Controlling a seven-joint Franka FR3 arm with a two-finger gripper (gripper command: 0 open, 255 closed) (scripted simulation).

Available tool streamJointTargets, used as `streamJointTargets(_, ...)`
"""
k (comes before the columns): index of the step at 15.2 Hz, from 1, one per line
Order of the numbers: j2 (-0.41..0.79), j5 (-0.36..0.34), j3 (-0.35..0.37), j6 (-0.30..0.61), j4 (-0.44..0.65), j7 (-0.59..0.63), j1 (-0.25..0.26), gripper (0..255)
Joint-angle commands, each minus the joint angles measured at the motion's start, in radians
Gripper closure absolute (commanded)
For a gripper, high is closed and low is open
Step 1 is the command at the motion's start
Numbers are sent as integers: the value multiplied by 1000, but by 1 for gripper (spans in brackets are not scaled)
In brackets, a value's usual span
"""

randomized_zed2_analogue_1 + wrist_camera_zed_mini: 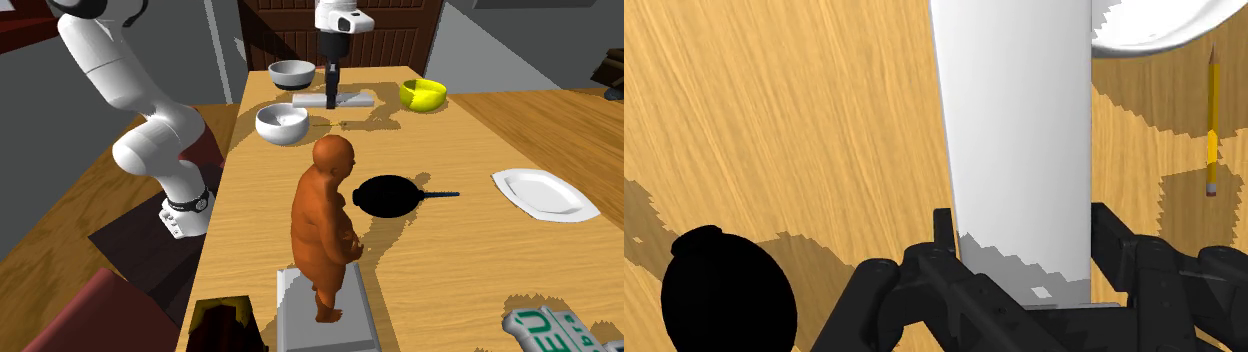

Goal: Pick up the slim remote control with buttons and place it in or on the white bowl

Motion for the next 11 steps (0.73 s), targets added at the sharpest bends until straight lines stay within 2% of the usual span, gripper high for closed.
streamJointTargets(1, -73, 28, 2, -15, -54, 9, 19, 255)
streamJointTargets(11, -399, 153, 30, -127, -253, 97, 142, 255)
